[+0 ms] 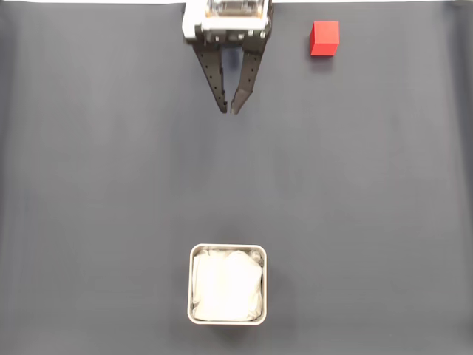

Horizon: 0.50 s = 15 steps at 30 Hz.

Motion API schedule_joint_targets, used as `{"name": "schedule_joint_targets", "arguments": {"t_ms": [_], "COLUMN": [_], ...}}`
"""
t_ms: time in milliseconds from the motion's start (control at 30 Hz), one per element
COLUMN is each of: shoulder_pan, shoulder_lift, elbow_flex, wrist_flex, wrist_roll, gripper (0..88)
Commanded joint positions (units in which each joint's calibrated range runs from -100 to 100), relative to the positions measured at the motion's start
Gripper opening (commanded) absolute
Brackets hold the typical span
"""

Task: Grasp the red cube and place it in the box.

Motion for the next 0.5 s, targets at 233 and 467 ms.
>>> {"name": "schedule_joint_targets", "arguments": {"t_ms": [233, 467], "shoulder_pan": [-3.75, -9.44], "shoulder_lift": [8.5, 9.63], "elbow_flex": [-12.04, -12.68], "wrist_flex": [7.95, 10.41], "wrist_roll": [3.42, 3.71], "gripper": [0.0, 0.0]}}
